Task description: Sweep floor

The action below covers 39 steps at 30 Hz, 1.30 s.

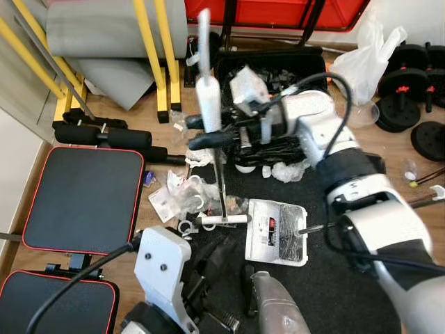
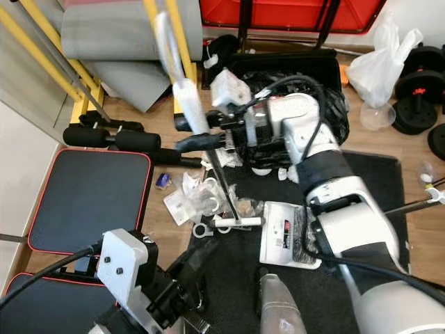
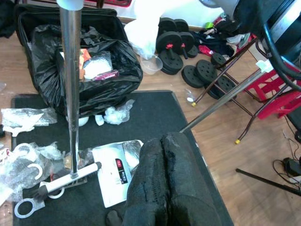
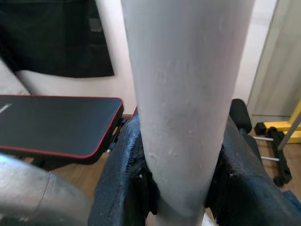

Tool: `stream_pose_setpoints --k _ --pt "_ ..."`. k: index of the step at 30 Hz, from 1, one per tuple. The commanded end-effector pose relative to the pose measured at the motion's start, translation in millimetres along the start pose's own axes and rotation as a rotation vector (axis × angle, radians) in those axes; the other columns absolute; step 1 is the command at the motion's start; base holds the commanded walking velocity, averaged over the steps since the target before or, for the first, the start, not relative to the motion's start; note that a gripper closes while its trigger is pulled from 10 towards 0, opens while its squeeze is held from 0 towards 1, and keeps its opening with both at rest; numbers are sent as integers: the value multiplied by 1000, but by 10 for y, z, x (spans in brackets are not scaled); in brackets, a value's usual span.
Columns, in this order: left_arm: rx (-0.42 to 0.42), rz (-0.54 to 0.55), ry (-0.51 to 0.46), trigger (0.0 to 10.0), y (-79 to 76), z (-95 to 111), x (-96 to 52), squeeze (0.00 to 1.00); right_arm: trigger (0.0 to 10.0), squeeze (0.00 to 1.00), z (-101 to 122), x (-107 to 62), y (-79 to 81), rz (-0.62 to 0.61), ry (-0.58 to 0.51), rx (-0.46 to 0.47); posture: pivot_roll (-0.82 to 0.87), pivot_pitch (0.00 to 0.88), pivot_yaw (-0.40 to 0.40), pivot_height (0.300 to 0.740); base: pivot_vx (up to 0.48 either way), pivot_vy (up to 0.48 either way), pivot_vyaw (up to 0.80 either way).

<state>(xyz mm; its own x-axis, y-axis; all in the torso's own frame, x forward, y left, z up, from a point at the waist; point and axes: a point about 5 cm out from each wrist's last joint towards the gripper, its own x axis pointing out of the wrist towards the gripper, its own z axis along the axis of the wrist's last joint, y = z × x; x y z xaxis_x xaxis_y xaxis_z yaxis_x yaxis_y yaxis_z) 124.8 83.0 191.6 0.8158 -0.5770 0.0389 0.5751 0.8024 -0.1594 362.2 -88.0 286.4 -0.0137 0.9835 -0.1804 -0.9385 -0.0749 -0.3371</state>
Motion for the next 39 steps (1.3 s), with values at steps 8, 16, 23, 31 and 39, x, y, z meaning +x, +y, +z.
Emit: stream_pose_setpoints --k 8,16,23,31,39 --pt "-13 -9 40 10000 4 -25 -7 0 10000 0 144 -202 16 53 -88 120 24 351 -49 740 0 0 0" --pt "-8 -10 45 10000 24 -15 16 0 10000 0 360 -445 -22 -13 -229 148 12 334 -49 740 0 0 0" --pt "-5 -10 48 10000 34 -9 28 0 10000 0 377 -475 -85 -162 -262 97 7 325 -48 740 0 0 0" --pt "-4 -9 51 10000 44 -7 45 0 10000 0 247 -360 -192 -499 -442 338 -1 316 -59 740 0 0 0" --pt "-9 -16 55 10000 55 -22 68 0 10000 0 86 -416 -188 -828 -538 636 -12 290 -56 740 0 0 0"
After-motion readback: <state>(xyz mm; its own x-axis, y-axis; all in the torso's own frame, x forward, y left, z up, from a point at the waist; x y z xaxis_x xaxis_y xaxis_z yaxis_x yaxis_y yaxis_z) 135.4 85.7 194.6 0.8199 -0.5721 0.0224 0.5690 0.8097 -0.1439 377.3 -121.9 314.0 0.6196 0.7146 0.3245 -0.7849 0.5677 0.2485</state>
